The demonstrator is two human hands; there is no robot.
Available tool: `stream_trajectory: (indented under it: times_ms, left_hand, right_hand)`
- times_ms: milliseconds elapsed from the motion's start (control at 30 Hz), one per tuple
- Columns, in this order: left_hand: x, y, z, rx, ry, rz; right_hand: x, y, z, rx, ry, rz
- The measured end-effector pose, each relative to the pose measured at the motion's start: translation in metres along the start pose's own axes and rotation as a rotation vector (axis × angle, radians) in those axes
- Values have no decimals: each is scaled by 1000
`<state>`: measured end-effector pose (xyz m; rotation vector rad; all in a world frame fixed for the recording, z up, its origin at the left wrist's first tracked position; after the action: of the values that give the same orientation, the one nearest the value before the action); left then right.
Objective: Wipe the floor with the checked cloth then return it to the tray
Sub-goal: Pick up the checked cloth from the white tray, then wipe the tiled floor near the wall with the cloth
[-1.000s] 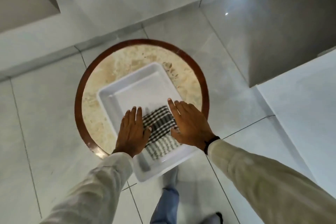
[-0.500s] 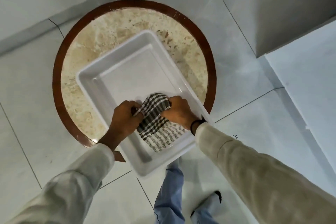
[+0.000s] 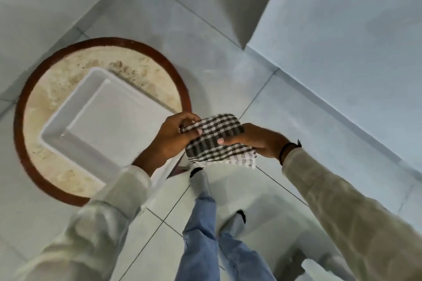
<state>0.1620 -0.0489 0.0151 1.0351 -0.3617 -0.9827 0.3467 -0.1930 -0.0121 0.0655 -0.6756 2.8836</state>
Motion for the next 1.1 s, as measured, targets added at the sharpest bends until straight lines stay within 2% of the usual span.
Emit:
stream_trajectory:
  times_ms: [100,233,400,533,633,733,800,867,933,967,1067,1100]
  left_hand:
    - [75,-3,-18,37,-69,-93]
    - [170,-51,-57,42,-151,-187]
    - [269,-162,-139,65,-189,-316]
    - [313,-284,-226,133,-137,-575]
    - [323,-377,-286,197,-119,-873]
    - [331,-435,-335,351,-83,-1099]
    - [340,-463,-365,444,-50,-1198]
    - [345,-483,-386,487,-33,-1232]
    - [346,-503,-397,520,-24,-1226]
    - [344,-513,-400,542,-30,-1228]
    - [333,-536,-406,576,-53,-1275]
    - [331,-541,-408,590,-61,-1285]
  right_hand:
    - [-40,66,20,-26,39,-88]
    - [-80,163,-2,-27,215,-191]
    - [-124,283,-99,44,357,-403]
    - [-163,371,-207,71,527,-481]
    - [-197,420,-282,79,804,-269]
    - [-215,433,-326,63,1054,164]
    - [-216,436,-357,78,1069,481]
    - [-208,444,-392,123,878,680]
    - [-205,456,-419,160,714,639]
    - [-207,460,-426,148,750,585]
    - [-217,463,-439,19,1157,514]
    - [-218,464,-446,1,1190,484]
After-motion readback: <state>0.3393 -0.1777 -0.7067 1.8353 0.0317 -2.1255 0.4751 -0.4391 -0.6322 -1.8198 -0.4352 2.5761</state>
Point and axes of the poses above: each hand's wrist, its own z-axis away from the middle knuckle, its own x-axis out of the palm, y = z × x, the point moved 2 cm from there along -z, towards the middle knuckle, and after that the axes turned 4 degrees about x, right-handed, at the moved point
